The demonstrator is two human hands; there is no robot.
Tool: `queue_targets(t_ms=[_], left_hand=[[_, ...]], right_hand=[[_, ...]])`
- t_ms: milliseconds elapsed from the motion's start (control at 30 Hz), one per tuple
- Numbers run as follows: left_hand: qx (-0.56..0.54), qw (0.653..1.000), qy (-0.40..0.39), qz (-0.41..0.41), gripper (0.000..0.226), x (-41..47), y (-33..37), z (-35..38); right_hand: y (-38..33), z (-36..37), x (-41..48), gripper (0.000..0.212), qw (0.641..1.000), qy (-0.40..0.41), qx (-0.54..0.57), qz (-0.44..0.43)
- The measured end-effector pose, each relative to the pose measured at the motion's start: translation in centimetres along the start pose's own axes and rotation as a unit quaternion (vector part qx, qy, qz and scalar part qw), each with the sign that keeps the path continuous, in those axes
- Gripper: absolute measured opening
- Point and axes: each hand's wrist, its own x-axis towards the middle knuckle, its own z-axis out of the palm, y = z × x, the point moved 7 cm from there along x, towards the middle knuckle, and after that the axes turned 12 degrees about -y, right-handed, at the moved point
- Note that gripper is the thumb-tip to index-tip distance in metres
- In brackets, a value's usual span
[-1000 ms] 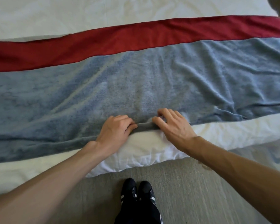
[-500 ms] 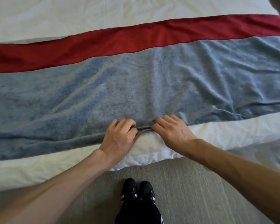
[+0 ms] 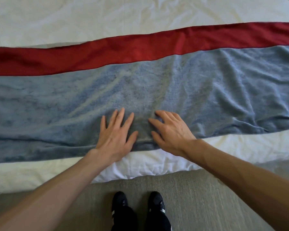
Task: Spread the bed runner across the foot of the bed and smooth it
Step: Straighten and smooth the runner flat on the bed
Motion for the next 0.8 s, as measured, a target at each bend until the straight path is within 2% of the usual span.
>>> queue_targets(t_ms=[233, 367, 500, 633, 800], left_hand=[[0.035, 0.994, -0.061, -0.085, 0.068, 0.4, -9.3, 0.3], [0.025, 0.994, -0.024, -0.107, 0.067, 0.6, -14.1, -1.3], [0.0, 0.99, 0.025, -0.136, 0.065, 2.8, -20.3, -4.1], [0.014, 0.993, 0.044, -0.105, 0.063, 6.0, -25.5, -6.5], [0.034, 0.998, 0.044, -0.04, 0.06, 9.3, -30.5, -9.4]], right_hand=[[-3.6, 1.2, 6.2, 0.06, 0.992, -0.1, -0.066, -0.029], [-6.1, 0.8, 10.5, 0.062, 0.988, -0.126, -0.078, -0.042], [-8.7, 0.2, 15.9, 0.061, 0.99, -0.106, -0.086, -0.045], [-10.3, -1.2, 22.5, 0.059, 0.994, -0.062, -0.086, -0.007], [-12.2, -2.4, 29.3, 0.059, 0.994, -0.057, -0.084, 0.044]])
